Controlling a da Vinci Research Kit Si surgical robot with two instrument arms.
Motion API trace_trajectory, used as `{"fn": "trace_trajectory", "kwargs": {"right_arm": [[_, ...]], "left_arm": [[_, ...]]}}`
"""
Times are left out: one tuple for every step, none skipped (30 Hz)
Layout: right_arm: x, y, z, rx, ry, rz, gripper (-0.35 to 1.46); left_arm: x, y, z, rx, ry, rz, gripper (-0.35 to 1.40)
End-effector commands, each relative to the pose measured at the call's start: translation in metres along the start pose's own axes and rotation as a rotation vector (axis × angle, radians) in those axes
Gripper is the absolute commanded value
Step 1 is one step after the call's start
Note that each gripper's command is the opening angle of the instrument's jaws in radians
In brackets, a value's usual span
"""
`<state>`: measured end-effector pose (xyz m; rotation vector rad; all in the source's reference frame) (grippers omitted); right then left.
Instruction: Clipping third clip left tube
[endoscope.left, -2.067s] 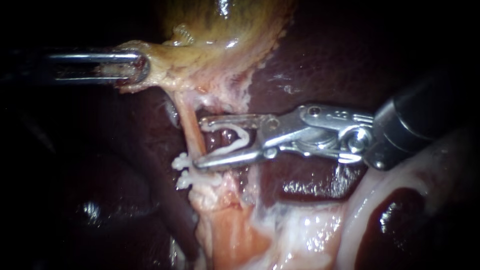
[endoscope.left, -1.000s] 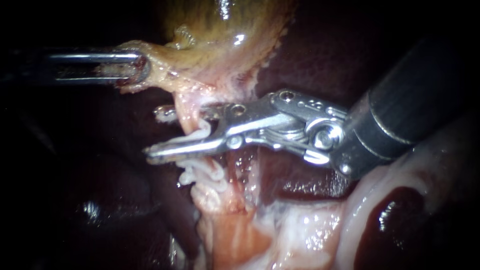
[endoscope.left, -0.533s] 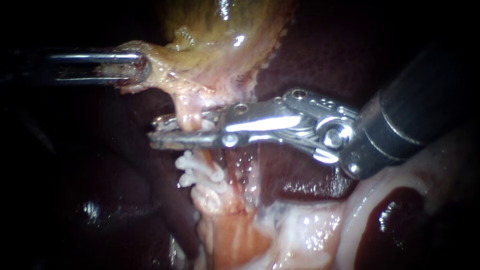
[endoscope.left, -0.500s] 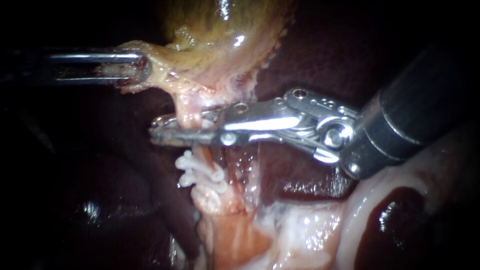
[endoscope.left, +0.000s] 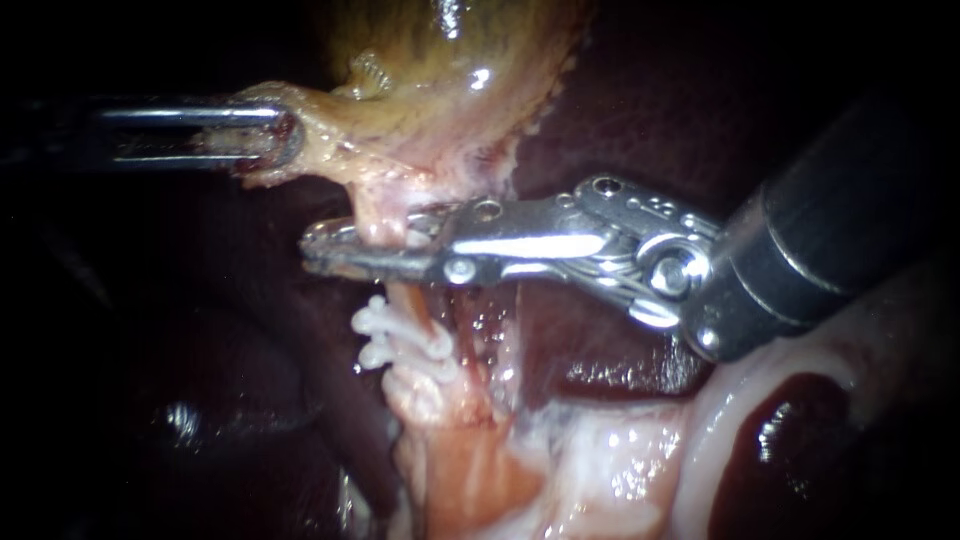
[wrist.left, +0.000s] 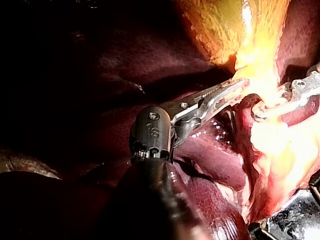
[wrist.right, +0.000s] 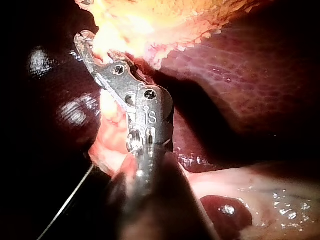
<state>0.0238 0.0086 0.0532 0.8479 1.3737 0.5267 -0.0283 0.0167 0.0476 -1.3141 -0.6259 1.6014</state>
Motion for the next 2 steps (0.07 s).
{"fn": "trace_trajectory", "kwargs": {"right_arm": [[-0.0001, 0.0001, 0.0, -0.003, 0.0, 0.0, -0.35], [-0.0002, 0.0002, 0.0, 0.003, -0.001, 0.0, -0.35]], "left_arm": [[0.0, 0.0, 0.0, 0.0, 0.0, 0.0, -0.35], [0.0, 0.0, 0.0, 0.0, 0.0, 0.0, -0.35]]}}
